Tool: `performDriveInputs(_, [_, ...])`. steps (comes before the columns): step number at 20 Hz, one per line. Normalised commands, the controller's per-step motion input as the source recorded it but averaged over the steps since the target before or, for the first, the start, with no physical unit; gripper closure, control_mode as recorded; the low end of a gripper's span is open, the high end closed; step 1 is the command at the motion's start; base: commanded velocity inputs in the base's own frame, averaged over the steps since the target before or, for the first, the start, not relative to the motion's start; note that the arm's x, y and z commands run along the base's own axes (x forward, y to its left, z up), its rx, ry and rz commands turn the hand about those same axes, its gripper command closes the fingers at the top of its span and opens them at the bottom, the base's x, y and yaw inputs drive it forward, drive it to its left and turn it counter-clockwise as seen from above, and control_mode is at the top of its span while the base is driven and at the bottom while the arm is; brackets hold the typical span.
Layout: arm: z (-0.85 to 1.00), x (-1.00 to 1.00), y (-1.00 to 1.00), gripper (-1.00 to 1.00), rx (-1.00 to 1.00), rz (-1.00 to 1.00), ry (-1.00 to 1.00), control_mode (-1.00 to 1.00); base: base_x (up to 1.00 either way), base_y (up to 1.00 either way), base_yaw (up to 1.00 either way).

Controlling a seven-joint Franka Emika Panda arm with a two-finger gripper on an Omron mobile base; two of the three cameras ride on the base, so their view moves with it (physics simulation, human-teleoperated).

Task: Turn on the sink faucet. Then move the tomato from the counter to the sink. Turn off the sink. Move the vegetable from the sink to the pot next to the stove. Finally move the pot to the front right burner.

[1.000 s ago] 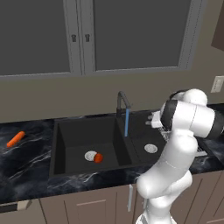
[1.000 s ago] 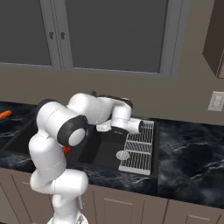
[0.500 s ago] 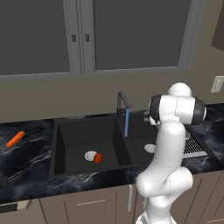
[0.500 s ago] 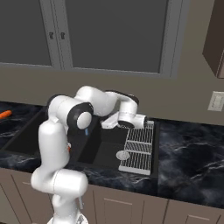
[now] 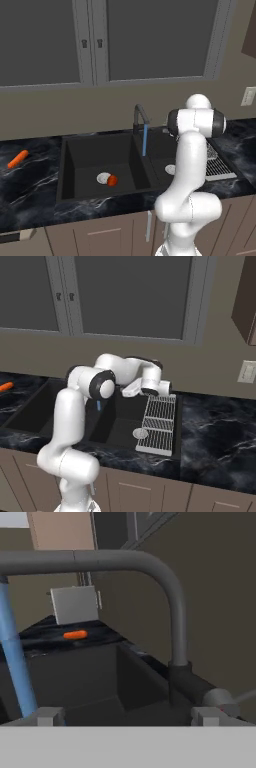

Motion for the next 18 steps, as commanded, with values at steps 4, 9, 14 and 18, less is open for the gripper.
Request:
performDriveInputs(4, [-0.07,0.46,0.03,-1.00,0.03,0.00,0.00,-1.00,0.00,0.00,0.00])
performDriveInputs(9, [-0.13,0.40,0.04,-1.00,0.01,0.01,-0.02,-1.00,0.00,0.00,0.00])
performDriveInputs(14, [-0.15,0.40,0.04,-1.00,0.00,0.01,-0.02,-1.00,0.00,0.00,0.00])
performDriveInputs(18, [-0.12,0.44,0.02,-1.00,0.00,0.01,0.00,-1.00,0.00,0.00,0.00])
